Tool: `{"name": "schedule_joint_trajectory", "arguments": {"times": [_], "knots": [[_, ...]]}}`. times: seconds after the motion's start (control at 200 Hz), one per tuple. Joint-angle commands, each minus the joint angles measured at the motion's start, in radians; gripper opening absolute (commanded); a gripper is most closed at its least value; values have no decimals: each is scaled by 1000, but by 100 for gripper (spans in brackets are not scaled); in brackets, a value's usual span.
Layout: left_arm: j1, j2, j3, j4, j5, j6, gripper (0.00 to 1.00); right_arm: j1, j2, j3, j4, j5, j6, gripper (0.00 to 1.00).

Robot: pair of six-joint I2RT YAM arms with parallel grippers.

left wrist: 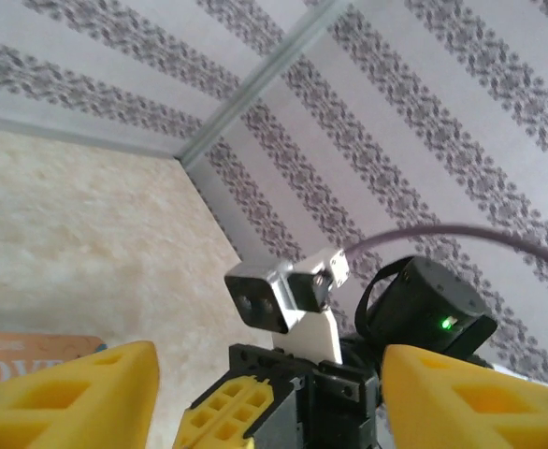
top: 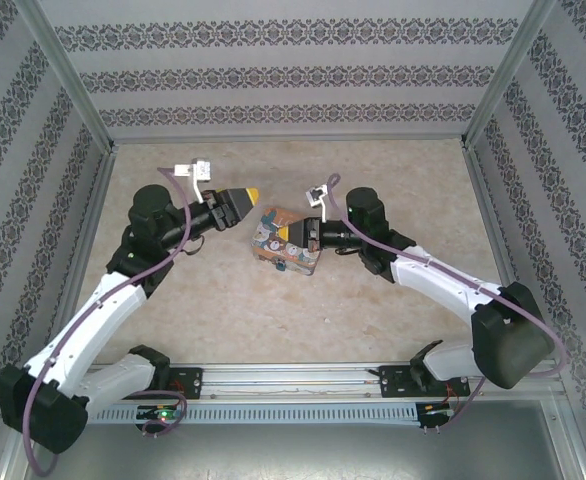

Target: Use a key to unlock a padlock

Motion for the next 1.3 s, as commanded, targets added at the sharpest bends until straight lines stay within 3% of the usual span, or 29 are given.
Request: {"name": "schedule_joint_trajectory", "arguments": {"times": [0.0, 0.195, 0.39, 0.699, 0.924, 1.299], "knots": [[14, -56, -50, -120, -116, 102, 71, -24, -29, -42, -47, 87, -106, 0], [15, -95, -190, -163, -224, 198, 77, -55, 19, -82, -39, 127, -151, 0], [15, -86, -352, -112, -303, 201, 81, -79, 125, -63, -4, 104, -112, 0], [13, -67, -498, 62, -286, 204, 82, -92, 268, -5, 15, 76, -90, 0], [12, 3, -536, 166, -214, 205, 82, -95, 330, 4, 11, 76, -85, 0], [-10, 179, -539, 306, -78, 245, 73, -48, 362, -66, 21, 99, -58, 0]]}}
